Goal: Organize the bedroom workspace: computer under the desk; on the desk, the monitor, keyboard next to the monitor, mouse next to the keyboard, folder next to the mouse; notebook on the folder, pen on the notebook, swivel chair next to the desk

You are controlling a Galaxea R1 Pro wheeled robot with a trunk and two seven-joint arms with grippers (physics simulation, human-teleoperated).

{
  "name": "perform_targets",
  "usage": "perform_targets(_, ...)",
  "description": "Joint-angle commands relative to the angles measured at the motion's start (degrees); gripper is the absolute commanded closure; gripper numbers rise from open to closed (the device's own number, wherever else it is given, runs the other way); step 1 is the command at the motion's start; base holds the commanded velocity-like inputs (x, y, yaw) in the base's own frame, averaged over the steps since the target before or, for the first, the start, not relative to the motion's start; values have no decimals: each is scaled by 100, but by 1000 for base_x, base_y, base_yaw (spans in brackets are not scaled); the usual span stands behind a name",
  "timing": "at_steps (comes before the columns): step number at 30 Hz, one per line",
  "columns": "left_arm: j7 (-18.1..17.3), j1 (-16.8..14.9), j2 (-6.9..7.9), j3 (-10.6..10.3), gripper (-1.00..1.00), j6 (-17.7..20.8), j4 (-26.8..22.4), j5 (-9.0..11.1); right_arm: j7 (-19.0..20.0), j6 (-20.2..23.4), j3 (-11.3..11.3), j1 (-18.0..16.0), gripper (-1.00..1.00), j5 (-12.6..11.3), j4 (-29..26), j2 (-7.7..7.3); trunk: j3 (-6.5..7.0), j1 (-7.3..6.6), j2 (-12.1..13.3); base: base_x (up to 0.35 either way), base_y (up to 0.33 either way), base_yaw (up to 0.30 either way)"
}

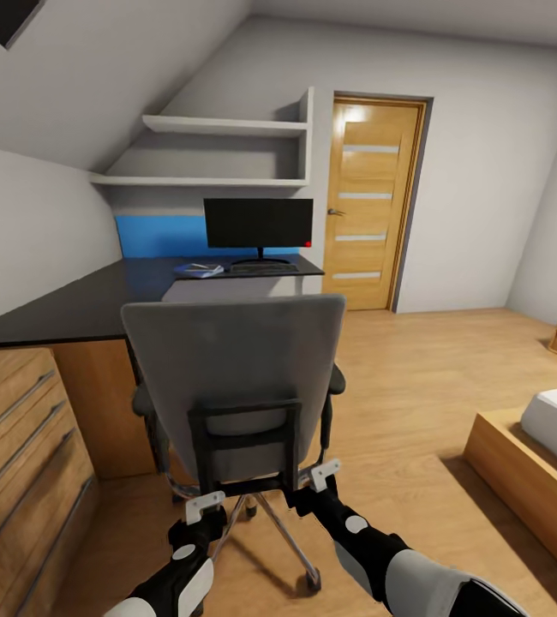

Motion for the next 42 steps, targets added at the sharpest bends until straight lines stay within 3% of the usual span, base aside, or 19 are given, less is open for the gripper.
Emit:
perform_targets(1,51,-7,7,11,-100,-36,1,40,-1,-25,-127,-7,-100,-137,19,-4,-5,2,-2,315,-129,0)
perform_targets(42,48,-7,42,11,-100,-36,71,40,1,-69,-126,-7,-100,-145,21,-4,-5,2,-2,320,-28,0)
